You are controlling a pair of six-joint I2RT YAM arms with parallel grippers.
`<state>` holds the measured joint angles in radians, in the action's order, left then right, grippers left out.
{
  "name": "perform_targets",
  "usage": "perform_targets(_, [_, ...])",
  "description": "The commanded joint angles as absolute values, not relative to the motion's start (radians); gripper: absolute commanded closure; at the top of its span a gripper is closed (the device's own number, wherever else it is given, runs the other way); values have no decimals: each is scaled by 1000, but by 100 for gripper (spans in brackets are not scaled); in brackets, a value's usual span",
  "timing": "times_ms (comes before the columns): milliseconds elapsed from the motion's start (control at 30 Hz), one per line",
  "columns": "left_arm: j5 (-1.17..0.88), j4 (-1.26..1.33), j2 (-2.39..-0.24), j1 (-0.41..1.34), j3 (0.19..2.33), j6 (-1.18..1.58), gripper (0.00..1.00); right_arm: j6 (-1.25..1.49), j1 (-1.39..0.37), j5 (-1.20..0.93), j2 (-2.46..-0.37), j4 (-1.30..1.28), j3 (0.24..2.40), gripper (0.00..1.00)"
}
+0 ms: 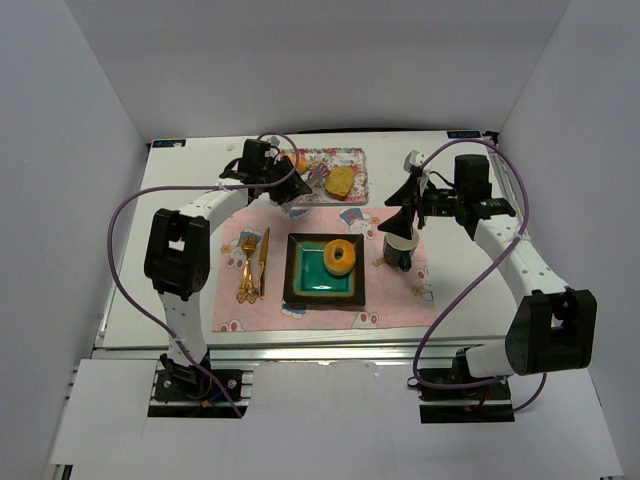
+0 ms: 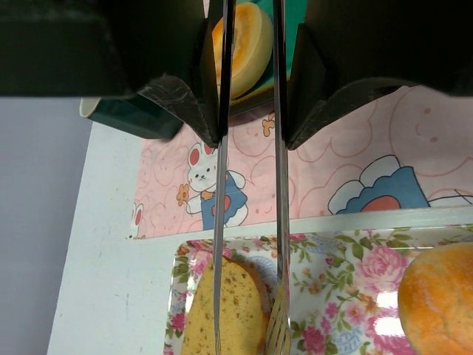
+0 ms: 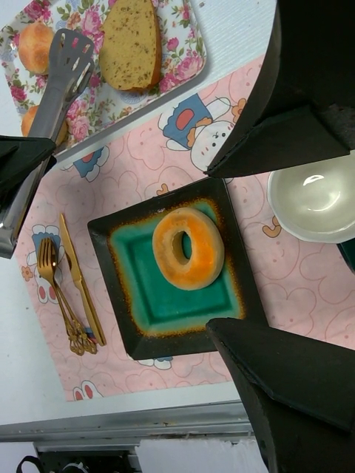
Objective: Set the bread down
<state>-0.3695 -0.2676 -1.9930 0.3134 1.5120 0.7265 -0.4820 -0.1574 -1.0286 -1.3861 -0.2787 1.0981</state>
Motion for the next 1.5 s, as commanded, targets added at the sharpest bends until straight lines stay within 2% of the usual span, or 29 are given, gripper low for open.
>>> perform_targets(0, [-414,-239,-1988,314,1528,732,51,-472,-152,-1057,-1371,-242,1108,19])
perform_targets(867, [-474,-293,-2026,333,1552,693,53,-468,-152,-1060,-1367,-239,1111,19])
perform_targets(1000, [-474,-299,-2022,331,1551,692,58,-466,-150,-1063,-1367,-236,1111,19])
perform_targets(1133, [-472,-301,-2011,331,1545,689,79,-465,-150,-1065,-1365,-236,1111,19])
perform_targets(1200, [-466,-296,-1994,331,1543,687,84,-465,-150,-1063,-1364,-236,1112,19])
perform_targets(1233, [-463,-288,-1985,331,1543,687,91,-466,-147,-1062,-1361,-238,1112,19])
perform_targets(1267, [-462,-285,-1974,331,1543,687,94,-466,-147,-1062,-1359,-238,1112,19])
perform_targets(1367, [-460,-273,-1924,330,1542,686,100,-469,-144,-1063,-1355,-242,1111,19])
perform_targets(1467, [-456,-268,-1852,328,1528,684,100,-476,-140,-1065,-1351,-250,1111,19])
